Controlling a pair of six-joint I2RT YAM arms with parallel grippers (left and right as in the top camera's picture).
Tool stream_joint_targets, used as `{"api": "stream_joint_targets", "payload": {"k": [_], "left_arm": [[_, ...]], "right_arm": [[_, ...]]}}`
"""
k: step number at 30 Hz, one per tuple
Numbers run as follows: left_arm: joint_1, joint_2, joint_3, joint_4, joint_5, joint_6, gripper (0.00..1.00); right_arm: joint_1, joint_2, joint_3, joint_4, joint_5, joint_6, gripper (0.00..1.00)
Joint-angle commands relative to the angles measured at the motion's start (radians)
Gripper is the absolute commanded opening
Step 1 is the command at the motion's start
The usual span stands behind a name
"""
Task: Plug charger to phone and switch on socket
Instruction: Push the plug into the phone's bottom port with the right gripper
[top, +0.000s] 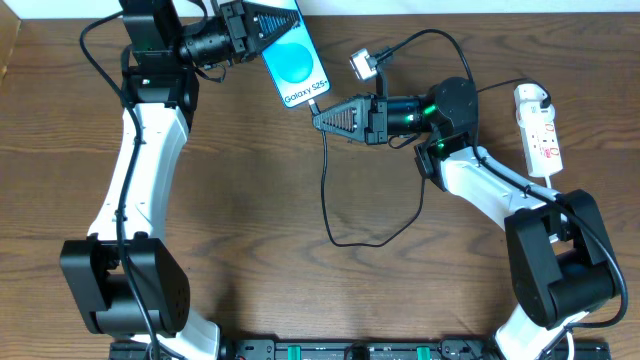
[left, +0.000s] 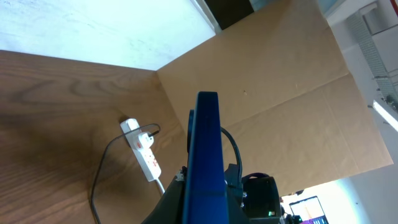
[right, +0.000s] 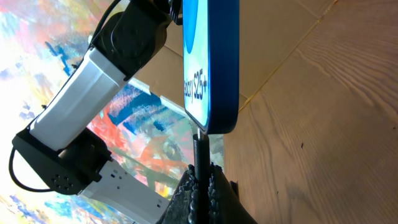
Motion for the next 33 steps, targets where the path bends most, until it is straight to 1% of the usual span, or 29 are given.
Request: {"api": "stream_joint_targets", "payload": {"k": [1, 25, 33], "left_arm": [[-0.009, -0.002, -0.008, 0.008, 0.024, 0.006, 0.07], [-0.028, -0.002, -0.009, 0.006, 0.026, 0.022, 0.07], [-0.028, -0.002, -0.012, 0.002, 0.047, 0.027, 0.08]], "right_arm": [[-0.004, 0.008, 0.012, 0.006, 0.039, 0.002, 0.02], [0.001, 0.008, 0.012, 0.006, 0.055, 0.002, 0.01], [0.002, 0.008, 0.012, 0.006, 0.101, 0.002, 0.01]]}}
